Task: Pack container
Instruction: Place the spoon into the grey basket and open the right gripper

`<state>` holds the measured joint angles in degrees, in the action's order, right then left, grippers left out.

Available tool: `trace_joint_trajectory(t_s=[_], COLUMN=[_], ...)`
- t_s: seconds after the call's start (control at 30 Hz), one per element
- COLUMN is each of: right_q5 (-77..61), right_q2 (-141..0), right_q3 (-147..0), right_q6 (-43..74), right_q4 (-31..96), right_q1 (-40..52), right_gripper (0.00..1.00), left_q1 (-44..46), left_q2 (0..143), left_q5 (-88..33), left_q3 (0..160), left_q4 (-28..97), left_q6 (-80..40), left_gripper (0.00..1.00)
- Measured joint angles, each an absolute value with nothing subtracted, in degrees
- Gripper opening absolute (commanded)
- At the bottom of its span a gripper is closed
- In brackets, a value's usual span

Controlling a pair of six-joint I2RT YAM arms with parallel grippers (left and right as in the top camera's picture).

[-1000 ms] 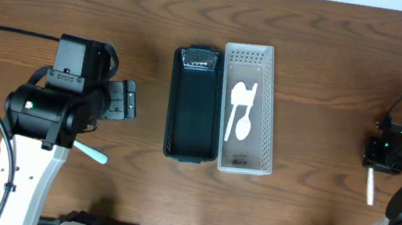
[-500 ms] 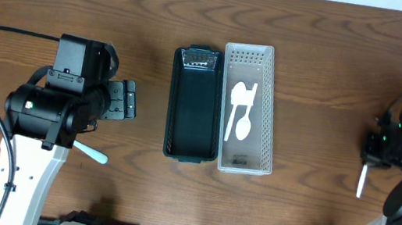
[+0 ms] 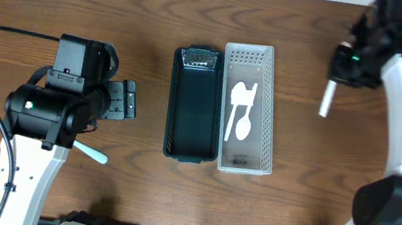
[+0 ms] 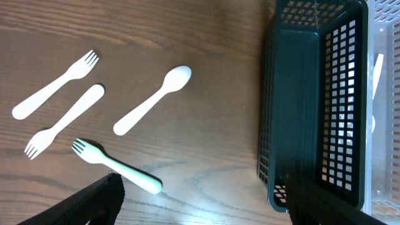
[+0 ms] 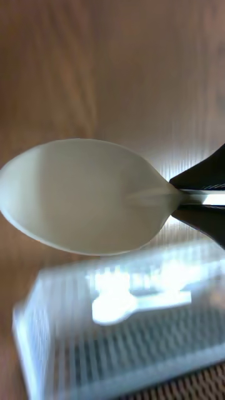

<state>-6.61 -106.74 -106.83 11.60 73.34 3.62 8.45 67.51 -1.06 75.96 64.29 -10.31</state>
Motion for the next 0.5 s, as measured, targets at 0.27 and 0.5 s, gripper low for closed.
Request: trace_joint_trajectory(t_s=[0.27, 0.5], right_q5=[-6.6, -4.6], right_q2=[-107.0, -112.3], right_q3=[-106.4, -106.4], right_q6=[18.9, 24.6], right_q4=[69.4, 69.8], right_q1=[19.0, 24.8], right_gripper=[0.01, 0.01], left_q1=[8.4, 8.4], left_q2=[67.5, 67.5], left_q5=[-1.1, -1.1], left_q3=[76.0, 76.0], left_q4=[64.4, 65.8], left_q6=[-10.3, -10.3], left_gripper=[0.85, 0.84])
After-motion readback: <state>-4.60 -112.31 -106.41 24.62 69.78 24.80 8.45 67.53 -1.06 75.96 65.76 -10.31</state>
